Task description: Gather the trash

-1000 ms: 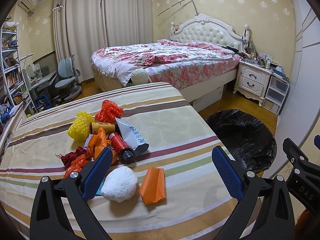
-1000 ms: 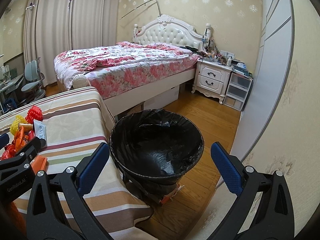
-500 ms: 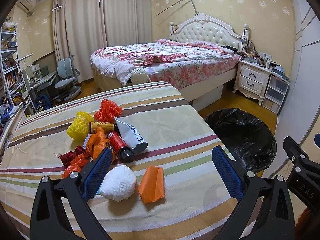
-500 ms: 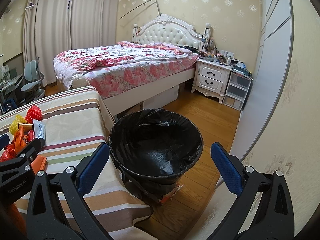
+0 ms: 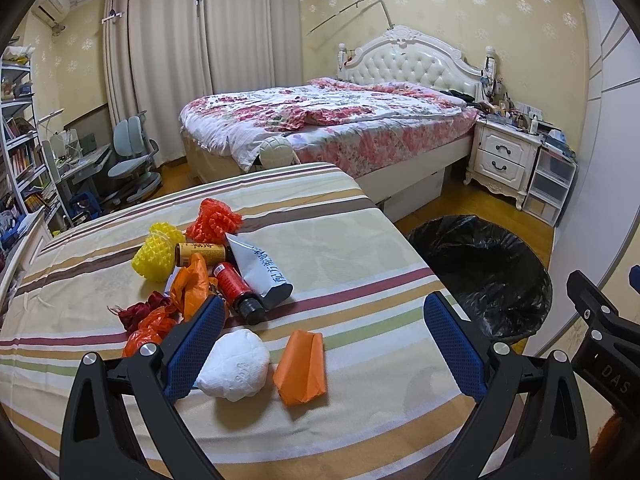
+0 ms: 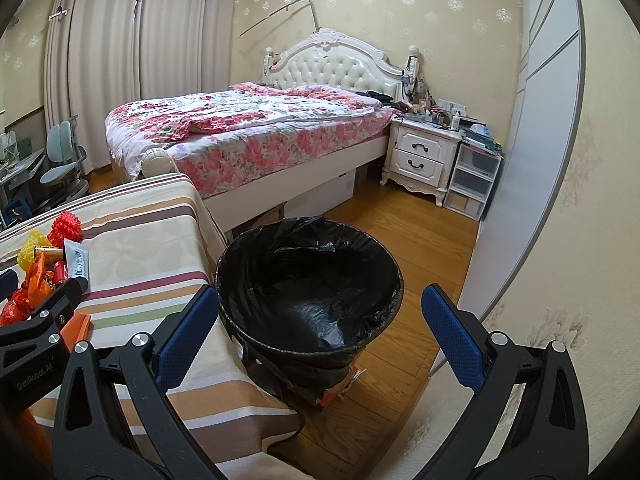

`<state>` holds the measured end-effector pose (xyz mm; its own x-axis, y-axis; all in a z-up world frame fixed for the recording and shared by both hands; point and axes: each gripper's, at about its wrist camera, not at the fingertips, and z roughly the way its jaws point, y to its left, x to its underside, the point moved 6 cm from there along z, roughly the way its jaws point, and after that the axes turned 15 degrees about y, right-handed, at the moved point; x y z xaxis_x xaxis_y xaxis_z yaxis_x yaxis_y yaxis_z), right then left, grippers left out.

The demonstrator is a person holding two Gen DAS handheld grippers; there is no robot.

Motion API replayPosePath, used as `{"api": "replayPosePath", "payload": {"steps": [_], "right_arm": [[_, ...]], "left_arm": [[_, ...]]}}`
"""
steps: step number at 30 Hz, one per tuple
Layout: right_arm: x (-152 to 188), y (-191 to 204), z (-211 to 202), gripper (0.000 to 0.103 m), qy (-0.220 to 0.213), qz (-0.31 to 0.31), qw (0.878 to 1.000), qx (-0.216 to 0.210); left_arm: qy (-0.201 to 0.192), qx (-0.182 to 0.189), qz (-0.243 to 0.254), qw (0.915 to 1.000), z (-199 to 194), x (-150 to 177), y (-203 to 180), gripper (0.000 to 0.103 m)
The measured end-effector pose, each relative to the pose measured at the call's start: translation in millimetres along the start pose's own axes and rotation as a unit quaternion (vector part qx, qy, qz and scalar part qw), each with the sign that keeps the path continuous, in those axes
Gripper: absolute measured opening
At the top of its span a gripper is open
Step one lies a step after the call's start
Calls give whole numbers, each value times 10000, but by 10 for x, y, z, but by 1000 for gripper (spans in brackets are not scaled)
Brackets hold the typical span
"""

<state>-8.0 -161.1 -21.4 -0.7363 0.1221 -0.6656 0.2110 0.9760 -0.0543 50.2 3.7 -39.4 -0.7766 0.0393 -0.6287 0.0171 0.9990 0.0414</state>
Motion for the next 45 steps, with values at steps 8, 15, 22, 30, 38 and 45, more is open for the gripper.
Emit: {"api": "replayPosePath", "payload": {"steps": [8, 15, 22, 30, 38, 45], "right_arm": [[0, -2, 1, 99, 1, 2, 10000, 2], [39, -54, 22, 99, 39, 15, 10000, -15], [43, -75, 6, 99, 140, 12, 9999, -94], [27, 160, -22, 86, 254, -171, 9991, -300], [32, 513, -84, 80, 264, -399, 9971, -588], [82, 854, -80, 80, 353, -680, 9934, -848]], "left_arm": [[1, -8, 53, 10000, 44, 29, -25, 97], [0, -16, 79, 10000, 28, 34, -71, 96], [-14, -31, 78, 10000, -27, 20, -69, 96], [-4, -213, 42, 9998, -79, 56, 203, 96], [94, -570, -210, 9981, -114, 196, 779, 85], [280, -751, -491, 9956, -104, 367, 1185, 85]]}}
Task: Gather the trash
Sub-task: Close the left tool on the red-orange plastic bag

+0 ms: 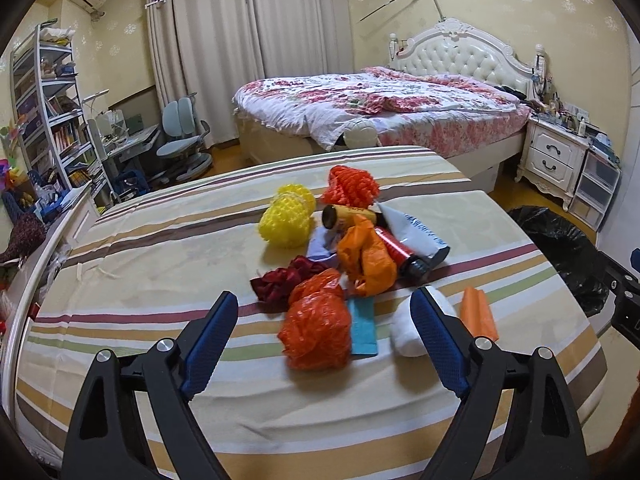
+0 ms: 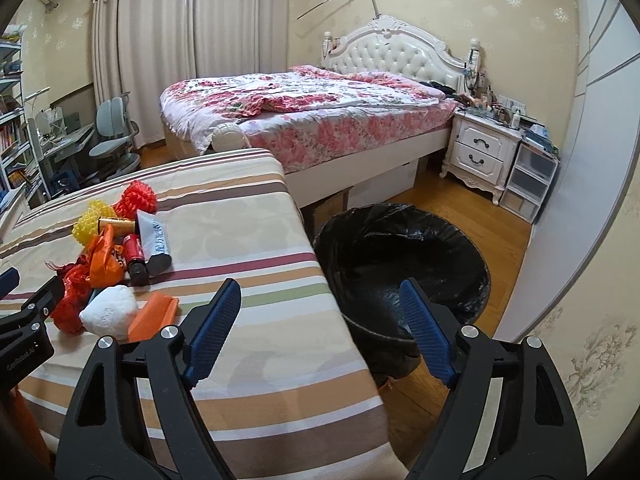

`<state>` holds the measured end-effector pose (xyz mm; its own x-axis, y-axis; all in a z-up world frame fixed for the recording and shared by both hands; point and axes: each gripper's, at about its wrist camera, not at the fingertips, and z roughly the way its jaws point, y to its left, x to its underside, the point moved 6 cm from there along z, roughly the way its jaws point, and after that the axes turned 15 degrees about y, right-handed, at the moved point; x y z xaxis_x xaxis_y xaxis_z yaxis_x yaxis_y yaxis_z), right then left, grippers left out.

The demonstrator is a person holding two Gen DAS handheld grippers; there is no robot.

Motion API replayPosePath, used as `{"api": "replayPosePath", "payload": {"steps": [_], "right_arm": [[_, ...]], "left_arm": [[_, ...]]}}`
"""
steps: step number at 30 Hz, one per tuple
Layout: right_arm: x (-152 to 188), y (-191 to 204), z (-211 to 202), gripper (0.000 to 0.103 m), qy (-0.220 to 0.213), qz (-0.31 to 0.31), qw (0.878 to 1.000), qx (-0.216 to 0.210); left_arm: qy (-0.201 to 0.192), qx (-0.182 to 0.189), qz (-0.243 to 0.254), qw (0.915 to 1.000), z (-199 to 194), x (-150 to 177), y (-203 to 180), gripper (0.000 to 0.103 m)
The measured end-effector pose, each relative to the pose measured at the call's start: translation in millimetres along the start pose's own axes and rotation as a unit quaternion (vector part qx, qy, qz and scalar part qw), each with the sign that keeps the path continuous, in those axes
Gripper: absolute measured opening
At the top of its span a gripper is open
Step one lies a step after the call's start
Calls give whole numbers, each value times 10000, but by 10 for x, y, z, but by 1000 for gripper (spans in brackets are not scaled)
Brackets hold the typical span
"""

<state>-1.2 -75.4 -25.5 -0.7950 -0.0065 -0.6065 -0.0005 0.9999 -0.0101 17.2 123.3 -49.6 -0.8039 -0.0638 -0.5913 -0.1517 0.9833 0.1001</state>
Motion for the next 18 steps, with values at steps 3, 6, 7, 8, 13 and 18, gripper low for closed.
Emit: {"api": "replayPosePath", "payload": {"steps": [3, 6, 7, 8, 13, 18], "right_arm": [[-5, 125, 18, 80, 36, -93, 9999, -86], [-12, 240, 56, 80, 59, -186, 9997, -113], [-11, 267, 65, 80, 74, -209, 9997, -120], [-5, 279, 76, 80, 91, -221, 9996, -129], [15, 318, 156, 80, 193, -258, 9994, -145], [46, 327, 236, 80, 300, -258, 9990, -190]], "left_arm": [[86, -38, -95, 9999, 38, 38, 129, 85], [157, -33, -129, 9998, 90, 62, 198, 85], [187, -20, -125, 9997, 119, 59, 199, 85], [212, -9, -114, 9997, 142, 61, 196, 85], [482, 90, -99, 9987, 321, 78, 184, 73], [642, 153, -74, 9978, 404, 104, 174, 64]]}}
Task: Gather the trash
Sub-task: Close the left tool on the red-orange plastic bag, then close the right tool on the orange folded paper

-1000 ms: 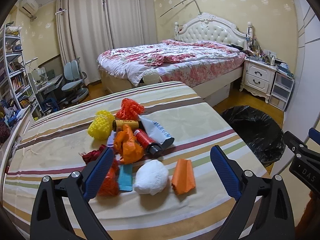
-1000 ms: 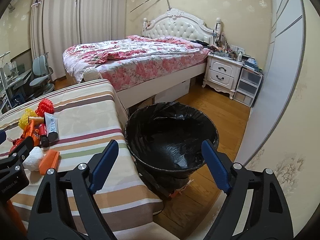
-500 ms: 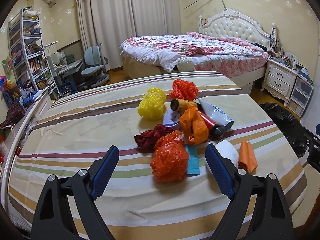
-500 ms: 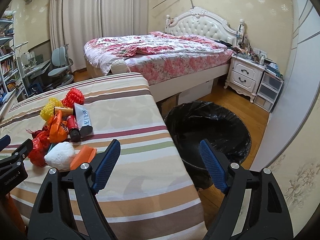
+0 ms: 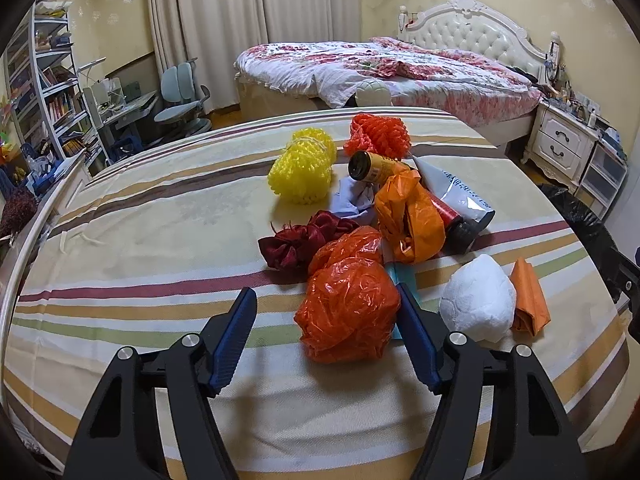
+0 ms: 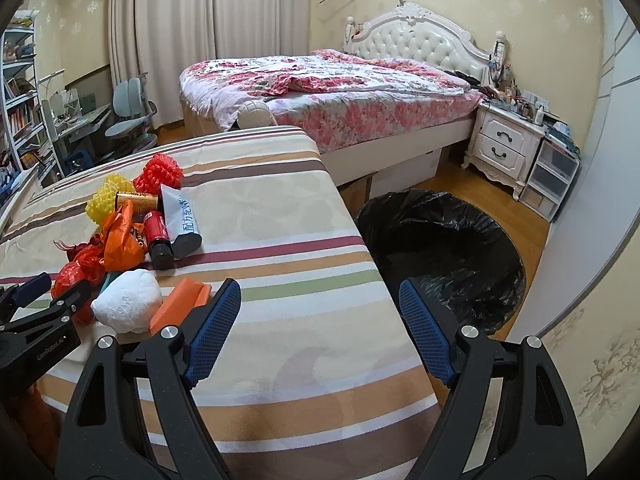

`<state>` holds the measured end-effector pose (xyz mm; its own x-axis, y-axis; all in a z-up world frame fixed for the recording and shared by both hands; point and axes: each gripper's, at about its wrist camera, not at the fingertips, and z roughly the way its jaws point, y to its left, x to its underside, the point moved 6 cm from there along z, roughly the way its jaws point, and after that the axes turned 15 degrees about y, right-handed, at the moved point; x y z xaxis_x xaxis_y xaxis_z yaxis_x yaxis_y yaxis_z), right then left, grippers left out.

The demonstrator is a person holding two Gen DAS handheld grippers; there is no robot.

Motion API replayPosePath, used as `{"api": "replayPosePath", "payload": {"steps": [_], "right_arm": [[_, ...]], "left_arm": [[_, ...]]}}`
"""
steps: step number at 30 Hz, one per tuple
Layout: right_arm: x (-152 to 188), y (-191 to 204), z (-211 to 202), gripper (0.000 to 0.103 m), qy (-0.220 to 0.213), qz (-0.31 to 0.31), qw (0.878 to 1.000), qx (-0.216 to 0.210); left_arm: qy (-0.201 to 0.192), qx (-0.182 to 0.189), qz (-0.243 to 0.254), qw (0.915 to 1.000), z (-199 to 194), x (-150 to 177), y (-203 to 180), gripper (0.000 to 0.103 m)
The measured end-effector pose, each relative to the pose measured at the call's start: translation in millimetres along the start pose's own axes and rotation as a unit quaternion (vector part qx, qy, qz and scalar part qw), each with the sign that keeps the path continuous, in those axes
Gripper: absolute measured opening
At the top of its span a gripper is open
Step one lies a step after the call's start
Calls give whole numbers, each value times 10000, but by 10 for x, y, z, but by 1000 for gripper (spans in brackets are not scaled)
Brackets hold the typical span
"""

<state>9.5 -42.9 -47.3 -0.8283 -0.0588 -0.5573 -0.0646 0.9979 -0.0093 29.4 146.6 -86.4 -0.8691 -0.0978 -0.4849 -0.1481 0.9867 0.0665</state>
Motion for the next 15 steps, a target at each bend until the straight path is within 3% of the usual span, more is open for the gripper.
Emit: {"api": "replayPosePath", "payload": {"steps": [3, 15], "right_arm": [[2, 24, 30, 80, 36, -15, 10000, -21], [35, 277, -39, 80, -2, -310, 9993, -185]], "left_arm": [[65, 240, 94, 9996, 21, 21, -25, 44], [-193, 292, 40, 9994, -283, 152, 171, 42]]}}
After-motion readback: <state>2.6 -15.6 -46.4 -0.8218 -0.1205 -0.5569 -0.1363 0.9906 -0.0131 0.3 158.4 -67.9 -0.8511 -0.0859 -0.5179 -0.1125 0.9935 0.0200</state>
